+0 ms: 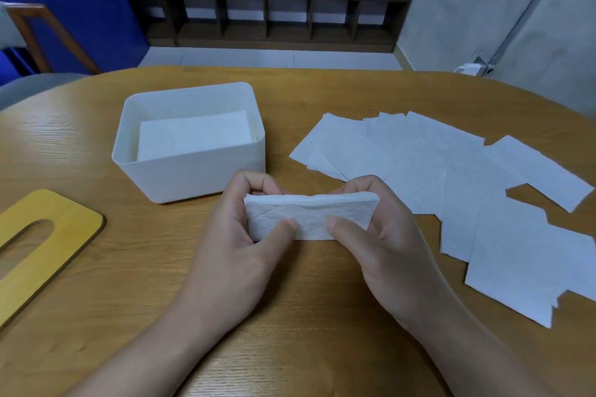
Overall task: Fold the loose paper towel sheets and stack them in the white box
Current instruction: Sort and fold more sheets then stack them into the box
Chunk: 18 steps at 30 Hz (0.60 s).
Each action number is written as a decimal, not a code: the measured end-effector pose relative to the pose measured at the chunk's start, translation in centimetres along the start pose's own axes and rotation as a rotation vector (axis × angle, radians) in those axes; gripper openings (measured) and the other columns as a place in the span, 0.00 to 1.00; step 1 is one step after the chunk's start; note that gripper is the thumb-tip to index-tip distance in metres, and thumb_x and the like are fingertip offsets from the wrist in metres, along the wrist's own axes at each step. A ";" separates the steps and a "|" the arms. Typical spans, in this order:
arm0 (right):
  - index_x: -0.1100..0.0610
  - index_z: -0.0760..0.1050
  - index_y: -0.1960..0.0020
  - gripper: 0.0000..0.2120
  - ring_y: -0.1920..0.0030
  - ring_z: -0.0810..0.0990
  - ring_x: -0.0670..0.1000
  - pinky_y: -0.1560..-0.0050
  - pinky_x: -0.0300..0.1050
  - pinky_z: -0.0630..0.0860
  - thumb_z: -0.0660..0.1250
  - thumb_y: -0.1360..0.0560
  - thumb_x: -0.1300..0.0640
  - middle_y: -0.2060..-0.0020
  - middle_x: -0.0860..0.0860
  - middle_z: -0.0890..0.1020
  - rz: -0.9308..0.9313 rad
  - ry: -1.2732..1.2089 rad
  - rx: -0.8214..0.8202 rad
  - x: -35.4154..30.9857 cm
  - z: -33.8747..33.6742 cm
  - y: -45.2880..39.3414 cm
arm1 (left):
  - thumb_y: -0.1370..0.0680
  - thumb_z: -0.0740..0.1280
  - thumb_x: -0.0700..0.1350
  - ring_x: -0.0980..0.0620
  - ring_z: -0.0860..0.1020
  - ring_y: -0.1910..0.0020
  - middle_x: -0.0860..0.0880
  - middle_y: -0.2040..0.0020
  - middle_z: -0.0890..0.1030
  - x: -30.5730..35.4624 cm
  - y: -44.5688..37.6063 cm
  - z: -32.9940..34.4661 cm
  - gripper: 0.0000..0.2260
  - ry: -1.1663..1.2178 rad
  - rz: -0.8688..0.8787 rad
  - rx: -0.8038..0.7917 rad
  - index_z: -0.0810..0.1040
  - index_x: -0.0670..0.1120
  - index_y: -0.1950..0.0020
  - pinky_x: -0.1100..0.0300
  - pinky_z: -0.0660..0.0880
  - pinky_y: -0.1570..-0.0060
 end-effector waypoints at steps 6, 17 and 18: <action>0.52 0.80 0.42 0.05 0.55 0.86 0.46 0.57 0.41 0.82 0.71 0.16 0.59 0.56 0.48 0.86 -0.059 0.055 0.063 -0.4 -0.4 0.0 | 0.21 0.72 0.39 0.42 0.75 0.58 0.45 0.55 0.81 0.2 -0.2 -0.8 0.09 0.002 0.046 0.057 0.75 0.48 0.46 0.50 0.72 0.57; 0.56 0.82 0.41 0.06 0.47 0.90 0.46 0.49 0.40 0.86 0.72 0.17 0.62 0.48 0.45 0.91 -0.015 -0.025 0.132 -0.5 -0.7 0.0 | 0.17 0.72 0.38 0.53 0.87 0.53 0.54 0.49 0.89 0.1 0.4 -2.3 0.20 -0.276 -0.035 0.052 0.73 0.58 0.33 0.50 0.80 0.57; 0.55 0.81 0.39 0.07 0.45 0.90 0.47 0.48 0.41 0.86 0.72 0.17 0.61 0.47 0.45 0.91 -0.008 -0.049 0.125 -0.5 -0.6 0.0 | 0.17 0.72 0.38 0.54 0.87 0.55 0.54 0.49 0.90 0.3 0.4 -2.3 0.20 -0.276 -0.030 0.055 0.72 0.58 0.33 0.54 0.79 0.60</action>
Point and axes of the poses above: each hand's wrist, its own y-axis away from the middle knuckle, its own z-axis out of the palm, x = y × z, the point moved 8 cm from there along -y, towards the middle knuckle
